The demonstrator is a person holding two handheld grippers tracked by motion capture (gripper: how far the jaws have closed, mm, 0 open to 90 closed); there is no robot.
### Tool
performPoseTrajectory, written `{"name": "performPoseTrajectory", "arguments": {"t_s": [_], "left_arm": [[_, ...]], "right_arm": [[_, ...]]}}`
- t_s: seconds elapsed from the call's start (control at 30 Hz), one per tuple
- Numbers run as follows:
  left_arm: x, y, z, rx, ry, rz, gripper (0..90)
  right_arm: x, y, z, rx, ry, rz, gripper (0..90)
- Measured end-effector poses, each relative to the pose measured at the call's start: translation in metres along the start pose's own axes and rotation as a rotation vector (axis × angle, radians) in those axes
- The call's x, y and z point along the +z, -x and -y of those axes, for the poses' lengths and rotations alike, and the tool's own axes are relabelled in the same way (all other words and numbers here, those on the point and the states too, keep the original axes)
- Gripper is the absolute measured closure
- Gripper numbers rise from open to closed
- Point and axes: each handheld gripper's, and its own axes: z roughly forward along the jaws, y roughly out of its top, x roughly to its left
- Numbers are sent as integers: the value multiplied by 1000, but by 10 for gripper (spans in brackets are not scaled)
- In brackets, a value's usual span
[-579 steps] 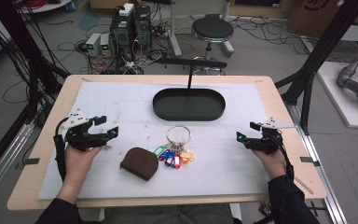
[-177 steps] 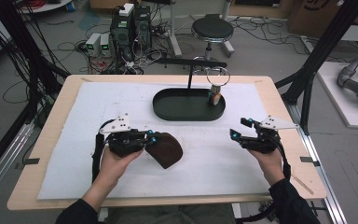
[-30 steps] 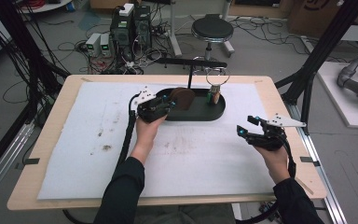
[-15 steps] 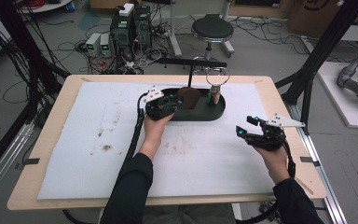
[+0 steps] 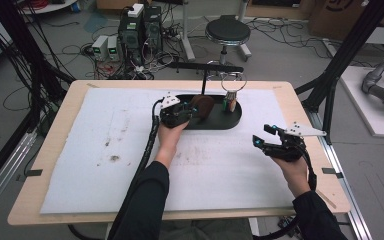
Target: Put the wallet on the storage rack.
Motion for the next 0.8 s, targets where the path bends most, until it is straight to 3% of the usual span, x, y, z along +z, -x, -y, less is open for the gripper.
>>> {"name": "performPoseTrajectory", "arguments": {"t_s": [0.3,0.8], "left_arm": [[-2,-1,-1,-23,-19,-4,682],[-8,-3,-6,-1,-104,-12,666]], "right_arm": [[0,0,0,-2,0,-3,318],[1,-2,0,-4,-8,-9,318]]}}
